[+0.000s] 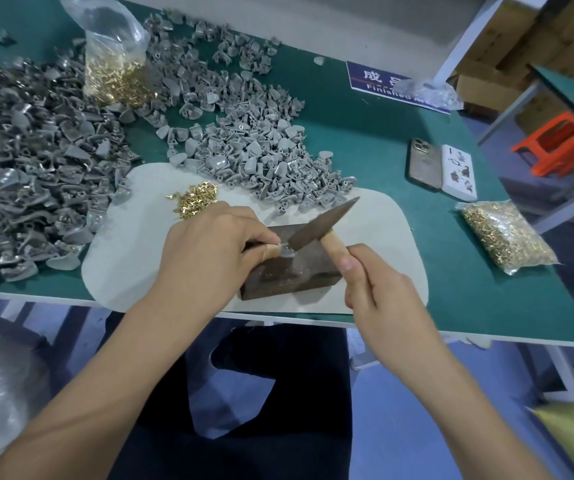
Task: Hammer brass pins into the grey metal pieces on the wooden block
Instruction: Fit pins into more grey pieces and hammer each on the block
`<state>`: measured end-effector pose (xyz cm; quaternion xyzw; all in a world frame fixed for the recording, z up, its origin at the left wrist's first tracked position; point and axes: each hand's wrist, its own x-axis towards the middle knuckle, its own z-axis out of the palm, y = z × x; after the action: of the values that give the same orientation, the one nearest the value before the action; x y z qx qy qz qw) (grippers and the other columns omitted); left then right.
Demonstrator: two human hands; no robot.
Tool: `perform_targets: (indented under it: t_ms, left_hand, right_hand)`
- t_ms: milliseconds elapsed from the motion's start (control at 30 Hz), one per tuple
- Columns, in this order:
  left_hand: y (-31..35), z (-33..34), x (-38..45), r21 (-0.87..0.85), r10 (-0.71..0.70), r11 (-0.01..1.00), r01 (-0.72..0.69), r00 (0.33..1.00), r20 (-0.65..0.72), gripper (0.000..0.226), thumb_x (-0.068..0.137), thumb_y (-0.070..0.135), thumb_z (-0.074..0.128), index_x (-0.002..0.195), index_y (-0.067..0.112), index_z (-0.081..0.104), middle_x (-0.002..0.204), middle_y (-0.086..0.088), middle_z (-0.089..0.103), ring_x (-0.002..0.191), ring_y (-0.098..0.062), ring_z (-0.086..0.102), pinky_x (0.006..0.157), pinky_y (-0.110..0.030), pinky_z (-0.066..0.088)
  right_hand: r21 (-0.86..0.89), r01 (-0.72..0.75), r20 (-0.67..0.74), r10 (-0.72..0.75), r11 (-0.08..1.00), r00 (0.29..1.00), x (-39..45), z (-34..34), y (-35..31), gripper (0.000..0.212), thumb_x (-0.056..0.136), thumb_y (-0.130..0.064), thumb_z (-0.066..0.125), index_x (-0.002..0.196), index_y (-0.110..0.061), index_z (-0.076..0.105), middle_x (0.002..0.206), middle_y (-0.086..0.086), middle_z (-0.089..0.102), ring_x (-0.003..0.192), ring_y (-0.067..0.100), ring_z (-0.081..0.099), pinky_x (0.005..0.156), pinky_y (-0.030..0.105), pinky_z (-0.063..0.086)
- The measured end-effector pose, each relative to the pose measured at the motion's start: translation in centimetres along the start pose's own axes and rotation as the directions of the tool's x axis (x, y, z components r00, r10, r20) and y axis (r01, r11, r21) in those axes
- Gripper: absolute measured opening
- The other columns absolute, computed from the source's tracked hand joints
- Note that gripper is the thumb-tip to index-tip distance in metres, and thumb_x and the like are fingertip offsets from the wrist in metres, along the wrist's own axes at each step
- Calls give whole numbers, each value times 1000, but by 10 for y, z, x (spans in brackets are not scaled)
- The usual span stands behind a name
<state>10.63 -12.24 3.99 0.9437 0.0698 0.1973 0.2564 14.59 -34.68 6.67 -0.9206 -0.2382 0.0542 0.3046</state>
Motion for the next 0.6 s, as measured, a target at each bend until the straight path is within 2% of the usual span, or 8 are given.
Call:
perform_targets:
  t_ms: [100,200,367,500,533,600]
  left_hand:
    - [1,-1,1,14,7,1000,-7,1000,-3,10,82,50,74,89,44,77,79,23,62,88,-8,57,59,-27,34]
    - [0,-1,1,13,6,1000,-6,1000,3,9,82,49,75,89,44,77,80,22,64,89,-10,58,61,-29,41]
    - [1,1,0,6,-3,1000,3,1000,-5,7,82,48,76,87,44,76,80,22,64,89,-10,57,61,-29,41]
    - [-1,-1,1,19,8,1000,-8,1000,1,8,82,50,75,88,44,77,79,22,64,89,-11,57,60,-28,37]
    - [-1,-1,1,17,6,1000,-6,1000,8,9,82,50,74,88,44,77,79,22,63,90,-11,57,61,-29,38]
    - [-1,-1,1,11,-3,1000,3,1000,11,8,82,50,74,88,44,77,80,22,64,92,-11,57,63,-31,43]
  right_hand:
    - [-26,19,1,-19,999,1000,0,-5,2,32,103,-58,27,91,-37,48,63,0,54,56,23,48,54,47,48]
    - [-42,27,-5,-27,999,1000,1,-11,-2,36,104,-61,26,93,-37,51,68,-2,55,57,20,48,54,47,48]
    - [-5,75,-159,-75,997,985,1,-21,-7,39,105,-59,26,97,-33,54,69,-1,53,59,19,48,53,40,44]
    - [-101,32,26,-29,994,999,1,-11,-10,36,104,-55,29,90,-28,48,63,1,51,63,28,49,61,49,49]
    - [-125,34,38,-30,992,999,3,-14,-9,36,104,-56,30,89,-28,48,63,1,51,63,29,49,61,50,49]
    - [-130,64,-28,-68,989,997,7,-24,-10,37,105,-58,29,94,-32,52,65,0,53,62,24,50,60,43,49]
